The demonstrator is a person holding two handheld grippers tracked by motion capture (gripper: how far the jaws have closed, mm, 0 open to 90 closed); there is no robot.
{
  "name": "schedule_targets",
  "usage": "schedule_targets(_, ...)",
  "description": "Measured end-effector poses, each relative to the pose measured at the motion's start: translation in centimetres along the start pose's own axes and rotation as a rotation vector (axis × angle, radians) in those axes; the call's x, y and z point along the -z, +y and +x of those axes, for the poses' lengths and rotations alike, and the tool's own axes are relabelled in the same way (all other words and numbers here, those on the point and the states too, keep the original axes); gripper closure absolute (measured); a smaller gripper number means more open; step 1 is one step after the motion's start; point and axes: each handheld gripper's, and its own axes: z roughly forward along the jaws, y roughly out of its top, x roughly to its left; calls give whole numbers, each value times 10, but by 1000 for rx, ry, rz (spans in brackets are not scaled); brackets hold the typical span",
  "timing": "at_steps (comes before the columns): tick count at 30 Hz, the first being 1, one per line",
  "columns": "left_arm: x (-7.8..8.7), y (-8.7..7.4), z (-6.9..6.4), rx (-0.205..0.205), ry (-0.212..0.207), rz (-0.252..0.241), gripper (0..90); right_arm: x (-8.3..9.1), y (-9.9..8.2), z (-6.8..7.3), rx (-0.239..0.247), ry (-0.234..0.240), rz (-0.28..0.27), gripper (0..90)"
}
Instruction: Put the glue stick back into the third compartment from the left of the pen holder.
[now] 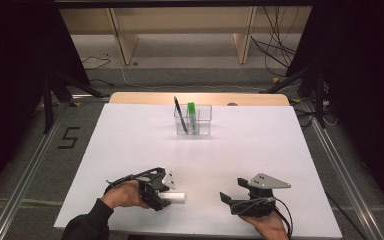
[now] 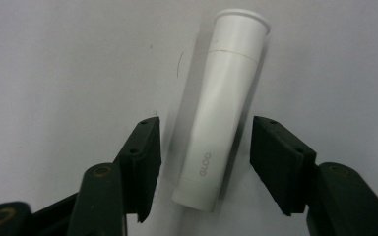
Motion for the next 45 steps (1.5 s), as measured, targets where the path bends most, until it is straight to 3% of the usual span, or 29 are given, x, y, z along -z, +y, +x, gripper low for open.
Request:
schedule_targets(11, -4, 7, -4, -49, -40, 43, 688, 0, 0, 0, -4, 3, -2, 195)
schedule_targets(20, -4, 4, 1, -19, -67, 22, 705, 0, 0, 0, -8, 12, -2, 197)
schedule_targets(23, -4, 3, 4, 15, -63, -6, 706, -1, 0, 0, -8, 13, -2, 198)
schedule_targets(28, -3, 1, 6, 77, -49, -82, 706, -1, 0, 1, -15, 12, -7, 197)
schedule_targets(32, -3, 2, 6, 148, -34, -174, 706, 1, 0, 1, -31, 14, -30, 197)
schedule_targets(33, -4, 2, 5, 179, -24, -227, 706, 1, 0, 1, -36, 14, -33, 197)
schedule_targets(34, -4, 2, 5, 179, -24, -227, 706, 1, 0, 1, -36, 14, -33, 197)
schedule_targets(39, -4, 1, 7, 273, 16, -346, 706, 1, 1, 1, -49, 15, -40, 197)
schedule_targets(45, -2, -2, 5, 352, 59, -475, 706, 1, 1, 1, -60, 10, -45, 197)
